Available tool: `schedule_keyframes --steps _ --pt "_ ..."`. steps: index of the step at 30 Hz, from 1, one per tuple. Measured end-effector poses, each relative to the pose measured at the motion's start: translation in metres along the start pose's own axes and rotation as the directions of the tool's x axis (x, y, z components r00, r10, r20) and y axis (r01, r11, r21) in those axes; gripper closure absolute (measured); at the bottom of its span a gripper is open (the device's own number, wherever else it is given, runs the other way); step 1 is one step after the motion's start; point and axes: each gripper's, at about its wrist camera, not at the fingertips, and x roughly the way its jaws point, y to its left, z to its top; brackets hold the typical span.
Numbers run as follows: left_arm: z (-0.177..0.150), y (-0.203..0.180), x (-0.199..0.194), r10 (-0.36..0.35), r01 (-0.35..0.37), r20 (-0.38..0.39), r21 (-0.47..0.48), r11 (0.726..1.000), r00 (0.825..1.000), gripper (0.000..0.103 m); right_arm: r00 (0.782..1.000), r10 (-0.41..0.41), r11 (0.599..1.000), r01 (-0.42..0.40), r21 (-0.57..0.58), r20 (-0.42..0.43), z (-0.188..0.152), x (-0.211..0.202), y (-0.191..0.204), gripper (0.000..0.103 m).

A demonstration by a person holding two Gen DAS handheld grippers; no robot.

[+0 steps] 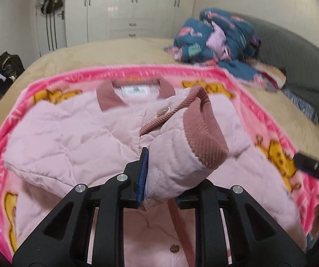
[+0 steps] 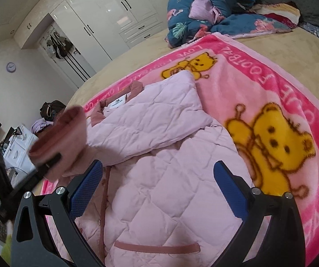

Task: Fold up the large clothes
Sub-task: 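Lift the sleeve with the left gripper and fold it across the jacket front, then grasp the folded sleeve cuff with the right gripper, lift, lay down, open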

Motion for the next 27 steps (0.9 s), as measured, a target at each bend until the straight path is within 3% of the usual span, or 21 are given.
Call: schedule_keyframes --steps 5,7,9,10,11,15,18,23,27 --pt "-0.017 -0.007 0.017 0.003 -0.001 -0.081 0.036 0.999 0.997 0.08 1.0 -0.003 1.0 0.003 0.0 -0.008 0.0 0.003 0.001 0.004" --pt "-0.022 -0.01 0.02 0.003 0.003 -0.107 0.052 0.999 0.994 0.07 1.0 -0.005 1.0 0.005 -0.005 -0.012 -0.001 0.004 0.002 0.004" --pt "-0.026 -0.012 0.02 -0.014 0.021 -0.125 0.056 0.998 0.992 0.055 1.0 -0.004 1.0 0.004 -0.007 -0.02 -0.001 0.007 0.004 0.004" --pt "-0.028 -0.013 0.017 -0.019 0.028 -0.133 0.062 0.998 0.991 0.031 1.0 -0.004 1.0 0.003 -0.009 -0.024 -0.001 0.007 0.004 0.004" --pt "-0.03 -0.015 0.015 -0.019 0.029 -0.136 0.071 0.997 0.99 0.018 1.0 -0.002 1.0 0.001 -0.013 -0.028 -0.002 0.009 0.006 0.004" --pt "-0.038 -0.013 0.001 -0.058 0.071 -0.148 0.088 0.994 0.987 0.018 0.999 0.012 1.0 -0.013 -0.021 -0.045 -0.003 0.014 0.013 0.004" --pt "-0.044 0.003 -0.013 -0.072 0.079 -0.148 0.044 0.996 0.986 0.013 0.997 0.029 0.999 -0.031 -0.035 -0.069 -0.006 0.022 0.023 0.004" --pt "-0.039 0.056 -0.031 0.01 -0.02 -0.129 -0.076 0.997 0.992 0.009 0.986 0.083 0.994 -0.092 -0.056 -0.147 -0.018 0.045 0.052 0.004" --pt "-0.03 0.105 -0.046 0.122 -0.137 -0.098 -0.169 0.976 0.988 0.009 0.968 0.126 0.986 -0.145 -0.078 -0.216 -0.039 0.066 0.081 0.004"
